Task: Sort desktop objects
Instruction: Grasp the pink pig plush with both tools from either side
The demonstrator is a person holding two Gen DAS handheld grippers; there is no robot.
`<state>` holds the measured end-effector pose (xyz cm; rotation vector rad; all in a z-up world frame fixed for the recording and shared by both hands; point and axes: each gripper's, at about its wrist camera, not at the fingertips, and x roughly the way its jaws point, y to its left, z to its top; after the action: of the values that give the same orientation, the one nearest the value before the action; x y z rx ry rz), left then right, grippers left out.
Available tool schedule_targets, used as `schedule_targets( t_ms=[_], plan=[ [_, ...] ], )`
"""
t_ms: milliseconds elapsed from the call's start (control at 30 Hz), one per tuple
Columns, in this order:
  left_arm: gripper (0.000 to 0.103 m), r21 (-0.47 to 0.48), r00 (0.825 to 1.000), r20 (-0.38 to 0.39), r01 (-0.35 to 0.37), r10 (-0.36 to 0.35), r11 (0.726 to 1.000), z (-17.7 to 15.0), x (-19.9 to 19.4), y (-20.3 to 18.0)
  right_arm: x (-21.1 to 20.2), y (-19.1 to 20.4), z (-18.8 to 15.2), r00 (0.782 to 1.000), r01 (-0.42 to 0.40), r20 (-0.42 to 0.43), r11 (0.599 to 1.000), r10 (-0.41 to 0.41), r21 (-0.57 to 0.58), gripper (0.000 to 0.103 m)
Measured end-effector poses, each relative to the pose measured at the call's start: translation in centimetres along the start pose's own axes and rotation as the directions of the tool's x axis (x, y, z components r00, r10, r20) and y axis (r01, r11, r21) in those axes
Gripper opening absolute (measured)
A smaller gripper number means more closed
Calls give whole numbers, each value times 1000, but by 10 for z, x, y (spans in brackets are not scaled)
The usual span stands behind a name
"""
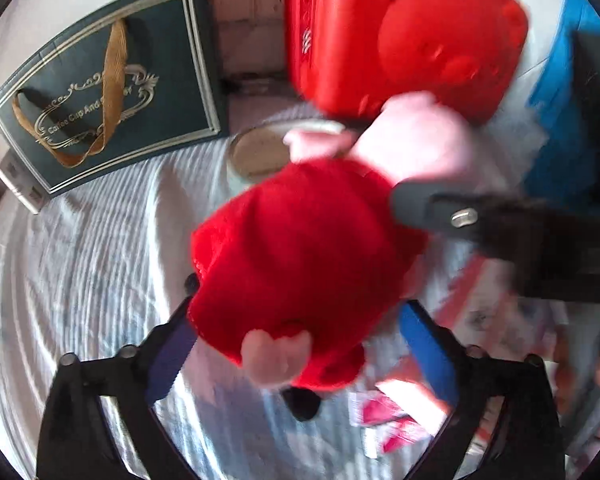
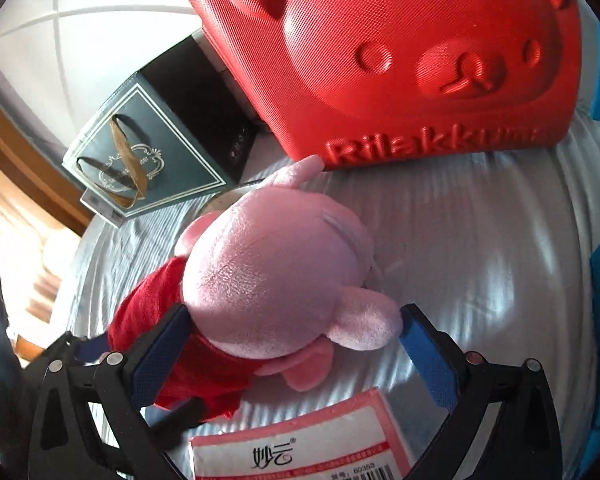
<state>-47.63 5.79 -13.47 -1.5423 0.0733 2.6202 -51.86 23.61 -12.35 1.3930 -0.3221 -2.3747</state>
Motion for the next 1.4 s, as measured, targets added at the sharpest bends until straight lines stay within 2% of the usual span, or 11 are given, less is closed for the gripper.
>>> schedule_targets(
  t_ms=[100,267,333,533,600,667,833,900,967,1133,1400],
  plan=[
    [74,-29,998,10,57,-57,998,0,1,7,-3,3,2,999,32,-2,999,-32,-31,103],
    [72,85,999,46,-11,7,996,0,-2,0,4,12,7,999,43,-7,996,-44,-84,101],
    [70,83,999,44,3,-6,997,0,-3,2,7,13,4,1000,-16,-26,998,15,-63,79],
    [67,83,991,130,11,-21,997,-6,-46,2,-30,39,-8,998,48,45,995,-44,-85,52],
    [67,86,985,168,29,-43,996,-8,-67,1,-44,48,-17,998,39,52,994,-34,-104,26],
    [63,104,984,171,26,-44,994,-7,-80,-7,-52,54,-23,999,24,38,995,-20,-101,15],
    [63,48,989,145,13,-20,999,-18,-87,12,-74,58,-36,997,60,43,995,-56,-75,23],
    [63,0,994,110,16,-16,1000,-18,-79,23,-73,57,-34,996,82,44,995,-79,-62,71],
    [64,-38,996,78,35,-31,999,-22,-73,25,-73,53,-34,997,67,44,997,-65,-49,89],
    [81,-110,991,57,123,-118,986,-33,-59,22,-53,47,-26,998,61,20,996,-60,-65,103],
    [85,-85,994,-1,105,-105,991,-30,-10,14,-7,29,-6,999,4,-43,999,-5,-38,103]
  ],
)
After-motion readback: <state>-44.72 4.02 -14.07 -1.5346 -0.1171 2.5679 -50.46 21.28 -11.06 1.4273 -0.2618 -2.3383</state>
